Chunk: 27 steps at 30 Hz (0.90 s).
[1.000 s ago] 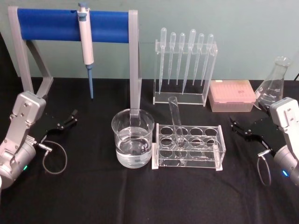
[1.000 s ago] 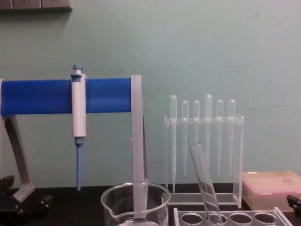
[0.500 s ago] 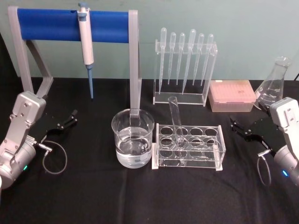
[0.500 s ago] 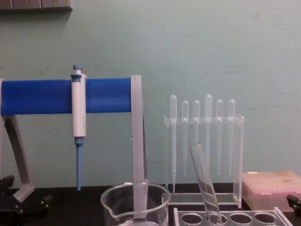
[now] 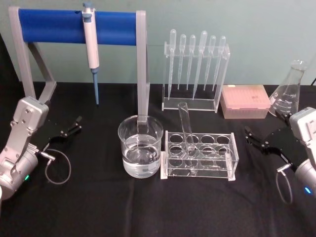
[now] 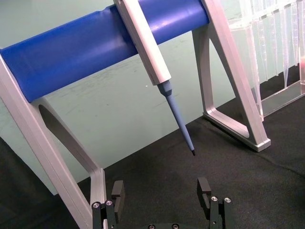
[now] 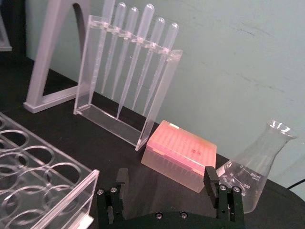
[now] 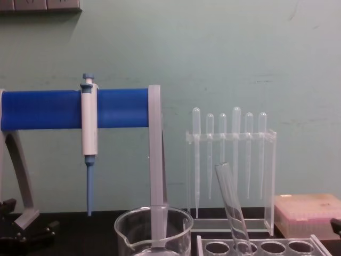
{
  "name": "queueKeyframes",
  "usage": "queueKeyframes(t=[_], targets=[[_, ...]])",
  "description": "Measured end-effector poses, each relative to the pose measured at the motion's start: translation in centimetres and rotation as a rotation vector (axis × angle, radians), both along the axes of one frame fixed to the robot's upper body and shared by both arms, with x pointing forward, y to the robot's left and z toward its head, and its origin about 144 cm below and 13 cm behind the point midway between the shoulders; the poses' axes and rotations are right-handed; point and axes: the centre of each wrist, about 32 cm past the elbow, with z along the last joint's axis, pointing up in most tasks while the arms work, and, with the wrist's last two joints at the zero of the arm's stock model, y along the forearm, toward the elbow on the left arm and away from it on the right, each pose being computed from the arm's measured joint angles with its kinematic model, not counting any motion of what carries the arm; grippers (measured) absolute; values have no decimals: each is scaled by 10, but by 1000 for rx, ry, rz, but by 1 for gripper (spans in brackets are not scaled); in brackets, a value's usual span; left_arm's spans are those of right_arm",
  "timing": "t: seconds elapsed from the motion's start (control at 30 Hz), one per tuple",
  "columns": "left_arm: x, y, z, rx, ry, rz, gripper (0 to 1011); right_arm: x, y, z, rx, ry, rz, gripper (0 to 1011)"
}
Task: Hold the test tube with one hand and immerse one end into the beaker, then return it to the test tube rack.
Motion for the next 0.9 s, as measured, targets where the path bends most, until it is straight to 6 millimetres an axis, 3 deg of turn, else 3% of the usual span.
queueKeyframes(t=[0.37,0.5,0.9], targets=[[0,0,0,0,0,0,1000,-24,3,38,18,55,110,1002],[0,0,0,0,0,0,1000,-16,7,51,47,128,218,1002],[0,0,0,0,0,0,1000,35,38,81,88,288,494,1002]])
